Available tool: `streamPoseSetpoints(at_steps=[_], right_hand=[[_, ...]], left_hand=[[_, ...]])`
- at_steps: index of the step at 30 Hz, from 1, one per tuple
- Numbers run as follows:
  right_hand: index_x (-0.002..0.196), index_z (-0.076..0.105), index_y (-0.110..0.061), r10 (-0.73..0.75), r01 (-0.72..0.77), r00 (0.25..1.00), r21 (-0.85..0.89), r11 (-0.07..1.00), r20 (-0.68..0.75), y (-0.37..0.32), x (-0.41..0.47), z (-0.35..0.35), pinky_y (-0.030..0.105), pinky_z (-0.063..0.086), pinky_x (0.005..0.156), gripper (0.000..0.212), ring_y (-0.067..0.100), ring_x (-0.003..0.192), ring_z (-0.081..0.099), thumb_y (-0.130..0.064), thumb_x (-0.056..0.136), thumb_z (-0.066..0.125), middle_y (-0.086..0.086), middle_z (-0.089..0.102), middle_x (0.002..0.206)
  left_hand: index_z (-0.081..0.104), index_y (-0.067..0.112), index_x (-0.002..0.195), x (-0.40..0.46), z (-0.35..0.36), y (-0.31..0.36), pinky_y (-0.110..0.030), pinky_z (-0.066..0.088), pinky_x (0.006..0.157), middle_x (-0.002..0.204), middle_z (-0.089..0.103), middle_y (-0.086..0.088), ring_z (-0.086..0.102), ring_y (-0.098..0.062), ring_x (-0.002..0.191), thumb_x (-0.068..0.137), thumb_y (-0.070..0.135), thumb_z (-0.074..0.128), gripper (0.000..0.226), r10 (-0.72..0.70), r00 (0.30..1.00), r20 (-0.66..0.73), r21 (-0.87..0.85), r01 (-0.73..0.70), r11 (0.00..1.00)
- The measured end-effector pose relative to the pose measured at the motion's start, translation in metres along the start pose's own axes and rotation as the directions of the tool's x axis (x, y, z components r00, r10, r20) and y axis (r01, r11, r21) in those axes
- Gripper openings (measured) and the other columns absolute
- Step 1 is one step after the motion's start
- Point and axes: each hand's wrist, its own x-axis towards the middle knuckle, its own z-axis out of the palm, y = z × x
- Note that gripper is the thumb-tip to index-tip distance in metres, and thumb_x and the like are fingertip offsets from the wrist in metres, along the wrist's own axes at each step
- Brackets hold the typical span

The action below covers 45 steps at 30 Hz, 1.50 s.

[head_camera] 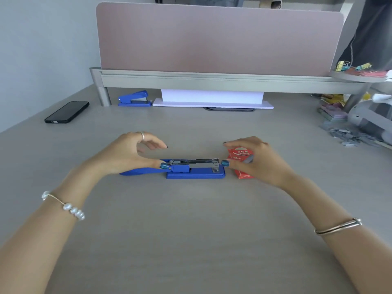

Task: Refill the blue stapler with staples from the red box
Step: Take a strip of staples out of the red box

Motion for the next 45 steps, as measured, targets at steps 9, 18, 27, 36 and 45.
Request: streamPoseSetpoints(at_steps=[9,18,27,36,45], right_hand=[[0.105,0.061,-0.03,-0.018,0.125,0.968,-0.42,0.899,0.249,0.018,-0.009,-0.034,0.034,0.042,0.086,0.064,0.017,0.101,0.051,-0.069,0.055,0.062,-0.005,0.066,0.106],[0.091,0.066,-0.016,-0.228,0.191,0.974,-0.513,0.837,-0.01,0.029,-0.024,-0.006,0.036,0.057,0.054,0.037,0.03,0.076,0.066,-0.037,0.069,0.047,0.008,0.072,0.08],[0.114,0.058,-0.021,-0.168,0.181,0.983,-0.378,0.908,0.068,0.043,-0.021,-0.009,0.043,0.053,0.086,0.038,0.029,0.105,0.059,-0.03,0.079,0.068,0.005,0.062,0.118],[0.104,0.058,-0.012,-0.225,0.221,0.973,-0.422,0.879,0.042,0.036,-0.024,-0.013,0.034,0.051,0.064,0.031,0.034,0.075,0.062,-0.01,0.074,0.06,0.011,0.067,0.096],[0.089,0.061,-0.018,0.008,0.013,0.997,0.261,0.965,-0.08,0.033,-0.028,-0.021,0.014,0.047,0.079,0.029,0.009,0.088,0.064,0.006,0.074,0.062,-0.008,0.068,0.093]], left_hand=[[0.06,0.027,0.109,0.039,0.069,0.073,-0.032,0.039,0.092,0.112,0.058,0.003,0.049,-0.013,0.106,0.085,0.032,0.058,0.025,0.384,0.923,-0.011,0.25,-0.369,0.895],[0.052,0.026,0.123,0.058,0.106,0.08,-0.024,0.028,0.09,0.116,0.061,0.003,0.051,-0.018,0.106,0.081,0.034,0.062,0.045,0.419,0.901,-0.115,0.358,-0.356,0.863],[0.057,0.028,0.118,0.059,0.112,0.073,-0.027,0.031,0.099,0.108,0.069,0.003,0.057,-0.018,0.102,0.078,0.044,0.062,0.043,0.34,0.94,-0.012,0.271,-0.324,0.906],[0.051,0.027,0.125,0.055,0.107,0.077,-0.026,0.034,0.097,0.128,0.058,0.005,0.049,-0.014,0.117,0.077,0.033,0.067,0.051,0.32,0.947,-0.032,0.207,-0.307,0.929],[0.066,0.026,0.102,0.052,0.106,0.085,-0.03,0.041,0.084,0.097,0.065,0.006,0.052,-0.012,0.09,0.079,0.028,0.067,0.023,0.44,0.889,-0.125,0.127,-0.426,0.896]])
